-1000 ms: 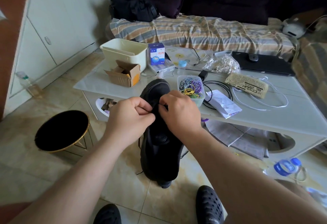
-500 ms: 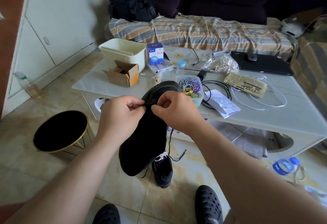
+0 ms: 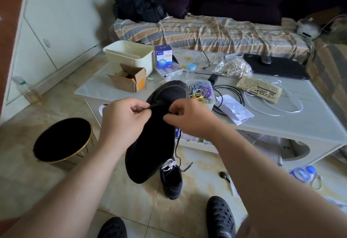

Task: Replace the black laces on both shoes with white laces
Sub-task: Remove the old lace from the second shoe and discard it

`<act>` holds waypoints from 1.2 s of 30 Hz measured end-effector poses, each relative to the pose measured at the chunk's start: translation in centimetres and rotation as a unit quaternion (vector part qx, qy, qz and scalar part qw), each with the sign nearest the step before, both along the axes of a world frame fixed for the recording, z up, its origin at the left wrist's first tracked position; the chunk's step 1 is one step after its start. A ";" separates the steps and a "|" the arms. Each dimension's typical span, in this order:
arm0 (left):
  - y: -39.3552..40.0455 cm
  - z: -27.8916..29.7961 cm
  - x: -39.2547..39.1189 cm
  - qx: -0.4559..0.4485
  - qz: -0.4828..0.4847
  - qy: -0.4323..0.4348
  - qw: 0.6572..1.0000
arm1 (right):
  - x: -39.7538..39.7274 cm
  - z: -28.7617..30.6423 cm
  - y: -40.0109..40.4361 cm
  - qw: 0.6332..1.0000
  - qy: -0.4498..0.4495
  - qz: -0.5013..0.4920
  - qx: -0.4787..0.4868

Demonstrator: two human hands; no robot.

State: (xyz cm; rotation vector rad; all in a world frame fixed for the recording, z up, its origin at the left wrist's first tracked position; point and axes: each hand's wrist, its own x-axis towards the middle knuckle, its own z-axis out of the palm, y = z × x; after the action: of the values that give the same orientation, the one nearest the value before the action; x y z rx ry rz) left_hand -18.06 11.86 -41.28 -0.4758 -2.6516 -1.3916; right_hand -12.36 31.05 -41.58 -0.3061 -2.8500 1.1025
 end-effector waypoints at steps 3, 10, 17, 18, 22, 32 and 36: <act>0.7 -0.4 0.0 -0.007 0.001 0.006 1.000 | 0.1 -0.9 -1.1 0.988 0.082 -0.012 0.132; 0.6 0.0 -0.1 0.001 0.005 -0.045 0.999 | -0.6 -2.2 -0.4 0.964 0.217 -0.103 0.114; -0.7 1.0 -0.4 0.016 0.051 -0.060 0.997 | -0.4 -3.8 5.2 0.968 0.003 -0.251 0.022; -0.6 1.0 -0.2 0.010 0.048 -0.059 0.997 | -0.6 -3.8 4.6 0.972 0.006 -0.233 0.023; -0.2 1.2 0.0 0.010 0.041 -0.064 0.997 | -1.1 -2.9 0.9 0.963 0.194 -0.169 0.077; 1.2 0.4 1.5 -0.017 -0.001 -0.059 0.998 | -1.3 -3.4 -2.1 0.952 0.247 -0.063 0.168; 0.8 0.9 1.0 -0.006 0.003 -0.071 0.997 | -1.2 -2.6 -0.4 0.972 0.176 -0.127 0.091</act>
State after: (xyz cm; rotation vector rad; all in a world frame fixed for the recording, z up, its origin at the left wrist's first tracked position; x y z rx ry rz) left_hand -17.03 12.63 -40.42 -0.3838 -2.7711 -1.4595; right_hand -13.51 30.60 -44.15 -0.4037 -2.4885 0.7539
